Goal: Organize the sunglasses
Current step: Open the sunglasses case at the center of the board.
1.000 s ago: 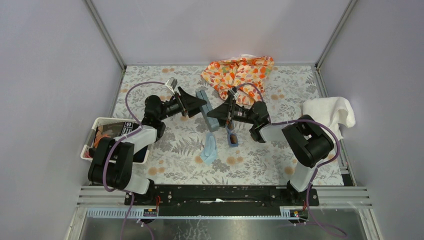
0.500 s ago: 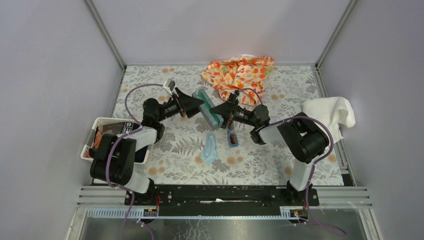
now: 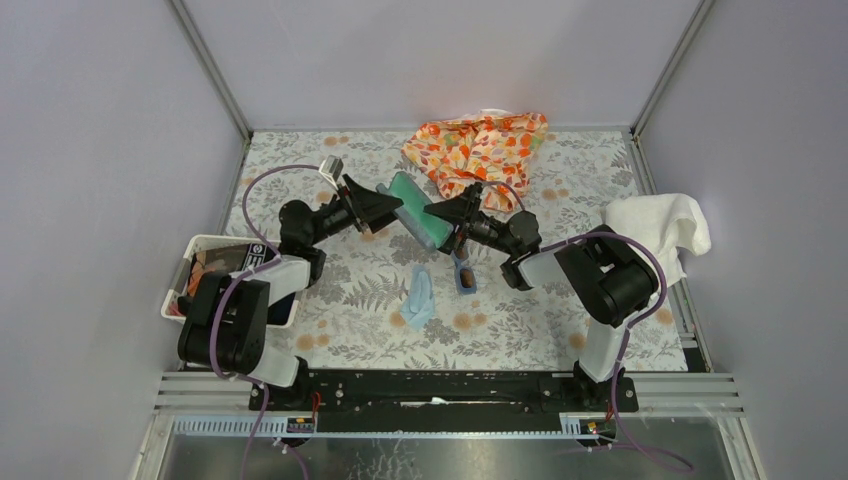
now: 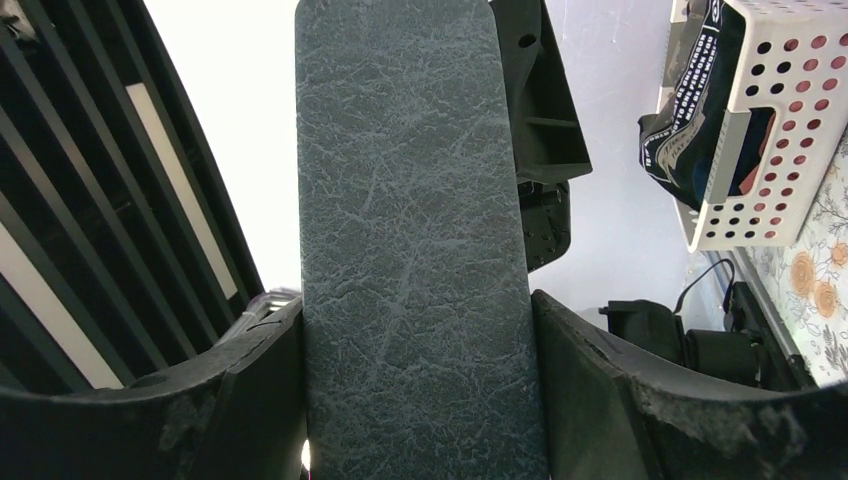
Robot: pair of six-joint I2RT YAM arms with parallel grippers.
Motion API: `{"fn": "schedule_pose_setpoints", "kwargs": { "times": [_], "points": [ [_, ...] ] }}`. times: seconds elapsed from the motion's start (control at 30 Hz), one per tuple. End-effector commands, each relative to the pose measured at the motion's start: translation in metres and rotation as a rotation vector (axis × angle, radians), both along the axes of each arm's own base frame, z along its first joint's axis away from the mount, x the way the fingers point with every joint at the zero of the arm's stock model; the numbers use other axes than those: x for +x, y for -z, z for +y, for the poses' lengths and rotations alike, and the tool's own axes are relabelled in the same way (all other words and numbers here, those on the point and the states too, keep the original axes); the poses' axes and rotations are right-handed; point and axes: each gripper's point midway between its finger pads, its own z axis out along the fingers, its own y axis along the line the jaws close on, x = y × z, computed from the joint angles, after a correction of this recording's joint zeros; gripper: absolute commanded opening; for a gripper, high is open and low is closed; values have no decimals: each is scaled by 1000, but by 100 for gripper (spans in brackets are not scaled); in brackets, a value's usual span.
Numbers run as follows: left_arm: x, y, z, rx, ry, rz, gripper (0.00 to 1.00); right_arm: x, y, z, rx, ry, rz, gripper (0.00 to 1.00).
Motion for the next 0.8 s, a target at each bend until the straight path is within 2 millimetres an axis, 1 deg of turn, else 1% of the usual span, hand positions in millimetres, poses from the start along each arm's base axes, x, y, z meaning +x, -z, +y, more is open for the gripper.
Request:
{"fn": "schedule_pose_setpoints", "kwargs": {
  "times": [0.0, 0.13, 0.3, 0.57, 0.77],
  "points": [
    [-29, -13, -3, 55, 76, -269, 0, 8, -41, -20, 170, 55, 31, 57],
    [-31, -14, -3, 52, 85, -275, 0, 9, -39, -20, 168, 63, 36, 58],
    [-31, -15, -4, 49, 85, -272, 0, 9, -37, -19, 162, 60, 33, 68],
    [-30, -14, -3, 42, 75, -261, 0, 10, -32, -17, 157, 57, 46, 71],
    [-29, -15, -3, 41, 78, -258, 0, 11, -30, -16, 150, 56, 38, 77]
  ]
}}
